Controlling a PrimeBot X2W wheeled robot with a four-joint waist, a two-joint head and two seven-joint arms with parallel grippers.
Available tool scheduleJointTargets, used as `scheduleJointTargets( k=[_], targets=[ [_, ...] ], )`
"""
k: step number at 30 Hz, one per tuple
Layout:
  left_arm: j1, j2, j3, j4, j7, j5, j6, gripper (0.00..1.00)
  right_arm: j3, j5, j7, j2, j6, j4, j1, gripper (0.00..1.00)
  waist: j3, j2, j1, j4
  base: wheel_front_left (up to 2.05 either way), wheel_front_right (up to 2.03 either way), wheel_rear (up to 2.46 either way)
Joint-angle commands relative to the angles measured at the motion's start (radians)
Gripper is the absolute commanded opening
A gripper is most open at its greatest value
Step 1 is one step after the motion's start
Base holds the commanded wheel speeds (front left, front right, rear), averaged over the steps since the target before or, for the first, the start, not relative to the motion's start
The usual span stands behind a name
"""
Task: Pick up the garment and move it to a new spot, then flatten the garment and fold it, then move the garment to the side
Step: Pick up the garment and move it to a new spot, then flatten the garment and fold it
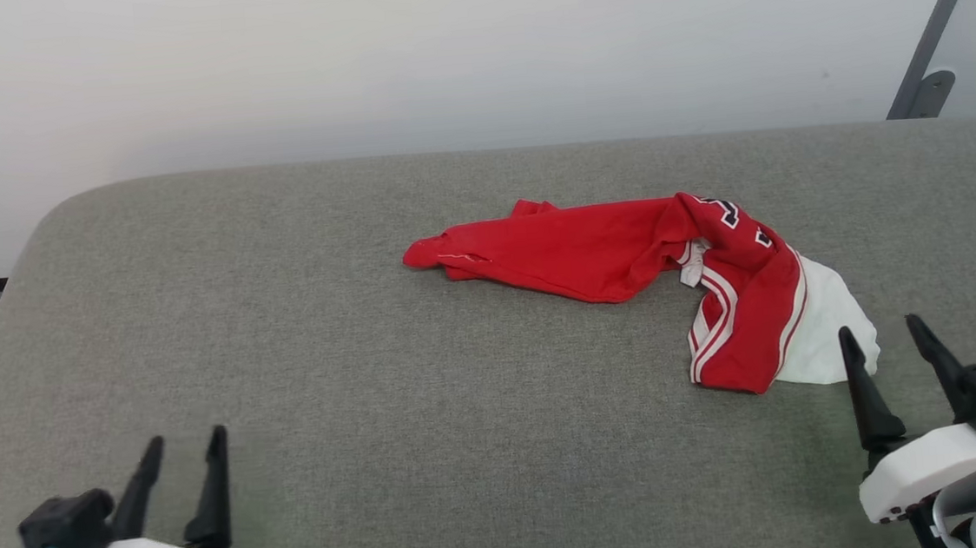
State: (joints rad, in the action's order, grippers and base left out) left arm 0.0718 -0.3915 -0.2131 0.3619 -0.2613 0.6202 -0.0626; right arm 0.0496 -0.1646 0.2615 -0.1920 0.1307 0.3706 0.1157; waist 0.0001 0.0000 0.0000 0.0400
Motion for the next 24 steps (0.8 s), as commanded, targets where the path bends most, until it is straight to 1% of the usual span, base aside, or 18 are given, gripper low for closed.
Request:
scheduleJointTargets(
  k=[1, 4, 6, 11, 17, 24],
  targets=[
    [-0.014, 0.009, 0.022, -0.019, -0.005, -0.025, -0.007, 1.0, 0.003, -0.001, 0.005, 0.001, 0.0, -0.008, -0.003, 1.0, -0.001, 0.0, 0.0, 0.0, 0.0, 0.0, 0.0],
    [-0.057, 0.047, 0.103, -0.093, -0.005, -0.144, -0.022, 1.0, 0.017, -0.014, 0.005, 0.011, 0.0, -0.036, -0.012, 1.0, -0.002, 0.0, 0.0, -0.002, 0.0, 0.0, 0.0],
    [-0.082, 0.076, 0.147, -0.135, -0.005, -0.205, -0.035, 1.0, 0.032, -0.023, 0.005, 0.019, 0.0, -0.058, -0.021, 1.0, -0.004, 0.0, 0.0, -0.003, 0.0, 0.0, 0.0],
    [-0.125, 0.146, 0.232, -0.203, -0.005, -0.287, -0.06, 1.0, 0.042, -0.029, 0.005, 0.028, 0.0, -0.099, -0.03, 1.0, -0.005, 0.0, 0.0, -0.011, 0.0, 0.0, 0.0],
    [-0.149, 0.187, 0.258, -0.192, -0.005, -0.33, -0.068, 1.0, 0.04, -0.025, 0.005, 0.026, 0.0, -0.086, -0.038, 1.0, -0.004, 0.0, 0.0, -0.018, 0.0, 0.0, 0.0],
    [-0.152, 0.188, 0.244, -0.205, -0.005, -0.32, -0.069, 1.0, 0.041, -0.02, 0.005, 0.021, 0.0, -0.073, -0.036, 1.0, -0.001, 0.0, 0.0, -0.017, 0.0, 0.0, 0.0]
  ],
)
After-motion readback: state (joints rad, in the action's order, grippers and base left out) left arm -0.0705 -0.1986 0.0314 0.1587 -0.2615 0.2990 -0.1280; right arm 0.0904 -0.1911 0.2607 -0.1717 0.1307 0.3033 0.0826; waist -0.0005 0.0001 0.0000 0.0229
